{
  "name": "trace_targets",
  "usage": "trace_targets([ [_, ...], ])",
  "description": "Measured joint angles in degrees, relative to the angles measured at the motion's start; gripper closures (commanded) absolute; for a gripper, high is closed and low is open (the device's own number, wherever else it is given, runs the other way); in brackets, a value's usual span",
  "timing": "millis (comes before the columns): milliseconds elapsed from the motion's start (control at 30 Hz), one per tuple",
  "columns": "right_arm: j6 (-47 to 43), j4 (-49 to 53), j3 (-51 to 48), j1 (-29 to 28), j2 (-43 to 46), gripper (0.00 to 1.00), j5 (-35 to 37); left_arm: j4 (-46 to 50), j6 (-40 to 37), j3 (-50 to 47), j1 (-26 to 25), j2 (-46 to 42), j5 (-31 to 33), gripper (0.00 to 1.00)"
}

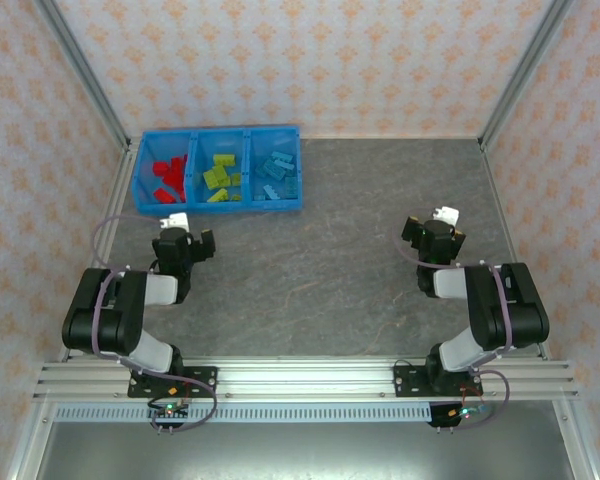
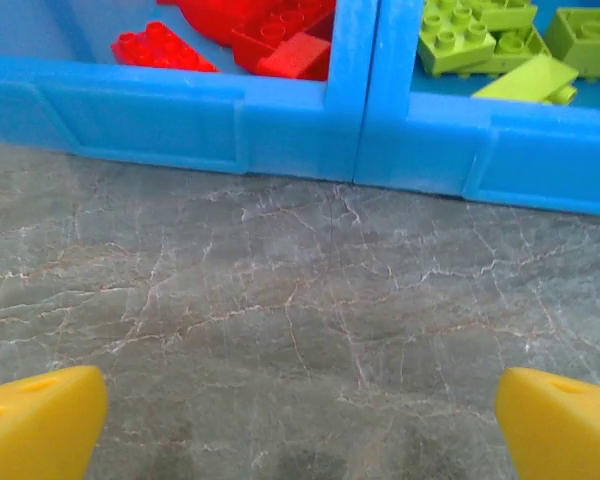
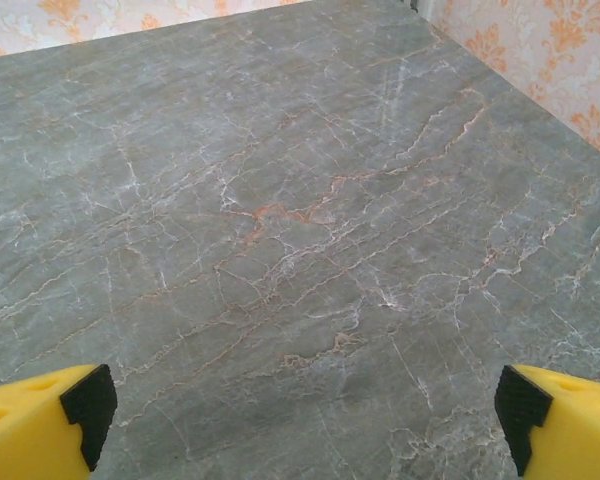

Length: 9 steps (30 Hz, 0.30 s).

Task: Sort the legos into containers by color

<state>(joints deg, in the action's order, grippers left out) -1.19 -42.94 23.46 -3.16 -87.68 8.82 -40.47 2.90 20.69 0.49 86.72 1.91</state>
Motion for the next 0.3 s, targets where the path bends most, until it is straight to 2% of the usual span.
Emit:
trace_targets([
  [167,-0.1,-0.3,0.0,0.0,0.0,0.01,-0.3,-0.7,-1.8,2.6,-2.9,0.0,0.6,0.0],
  [300,-0.2,-0.4,0.0,0.0,0.0,0.01,-0.3,-1.0,-2.4,2.9,-3.0,0.0,0.7,0.0],
])
